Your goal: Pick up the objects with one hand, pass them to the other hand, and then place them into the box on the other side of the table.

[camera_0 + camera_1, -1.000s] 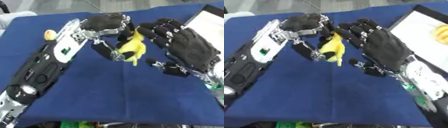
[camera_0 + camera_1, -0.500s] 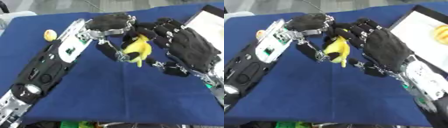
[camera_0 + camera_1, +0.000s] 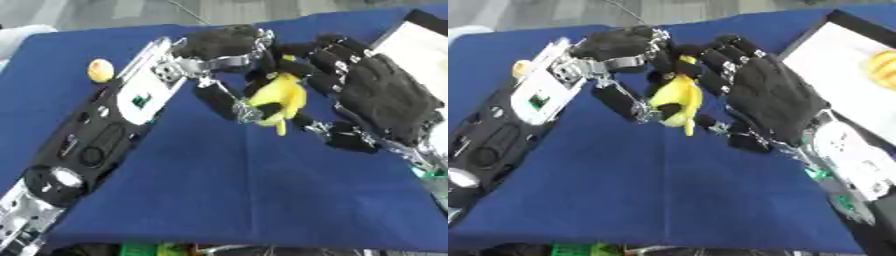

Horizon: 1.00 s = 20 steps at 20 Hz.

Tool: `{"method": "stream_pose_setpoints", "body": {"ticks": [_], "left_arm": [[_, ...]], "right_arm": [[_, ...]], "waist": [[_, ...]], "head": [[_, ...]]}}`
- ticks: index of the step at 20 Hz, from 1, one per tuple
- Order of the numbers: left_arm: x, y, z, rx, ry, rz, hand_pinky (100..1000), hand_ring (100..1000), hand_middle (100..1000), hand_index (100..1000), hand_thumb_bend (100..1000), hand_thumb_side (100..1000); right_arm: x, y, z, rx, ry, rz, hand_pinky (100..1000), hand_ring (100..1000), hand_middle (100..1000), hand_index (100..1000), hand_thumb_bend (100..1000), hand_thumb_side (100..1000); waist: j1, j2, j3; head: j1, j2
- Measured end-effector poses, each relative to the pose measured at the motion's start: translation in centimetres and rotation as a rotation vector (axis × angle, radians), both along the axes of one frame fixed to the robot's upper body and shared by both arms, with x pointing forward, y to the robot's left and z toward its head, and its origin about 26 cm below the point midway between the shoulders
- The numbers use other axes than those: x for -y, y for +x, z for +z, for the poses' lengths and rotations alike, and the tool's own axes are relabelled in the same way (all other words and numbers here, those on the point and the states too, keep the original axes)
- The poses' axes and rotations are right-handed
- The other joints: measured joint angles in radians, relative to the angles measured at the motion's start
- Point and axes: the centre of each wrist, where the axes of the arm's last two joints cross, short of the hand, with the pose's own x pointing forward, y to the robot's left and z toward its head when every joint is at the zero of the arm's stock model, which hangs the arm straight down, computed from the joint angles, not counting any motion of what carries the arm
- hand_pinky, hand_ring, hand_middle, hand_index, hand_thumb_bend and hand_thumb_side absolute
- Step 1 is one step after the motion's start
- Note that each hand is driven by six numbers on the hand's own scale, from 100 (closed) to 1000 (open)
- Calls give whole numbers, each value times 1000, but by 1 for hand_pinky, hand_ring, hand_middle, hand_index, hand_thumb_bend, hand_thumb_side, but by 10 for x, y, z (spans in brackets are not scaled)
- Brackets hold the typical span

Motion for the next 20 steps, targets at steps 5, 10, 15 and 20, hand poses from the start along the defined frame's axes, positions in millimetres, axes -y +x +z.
{"method": "stream_pose_setpoints", "body": {"ticks": [5, 10, 15, 20], "left_arm": [[0, 0, 2, -12, -3, -2, 523, 267, 205, 262, 100, 251], [1, -1, 4, -29, -10, -6, 522, 266, 204, 261, 100, 250], [2, -2, 8, -37, -13, -12, 521, 276, 204, 261, 100, 250], [5, -3, 8, -49, -17, -20, 521, 277, 203, 261, 100, 250]], "right_arm": [[0, 0, 0, 3, 2, -1, 853, 820, 880, 904, 429, 169], [0, 0, 1, 9, 4, -2, 851, 816, 876, 897, 430, 181], [0, 0, 1, 19, 9, 1, 840, 804, 865, 857, 426, 166], [0, 0, 1, 40, 31, 17, 822, 783, 846, 789, 405, 117]], "waist": [[0, 0, 0], [1, 0, 0], [1, 0, 0], [1, 0, 0]], "head": [[0, 0], [0, 0], [-2, 0], [-3, 0]]}}
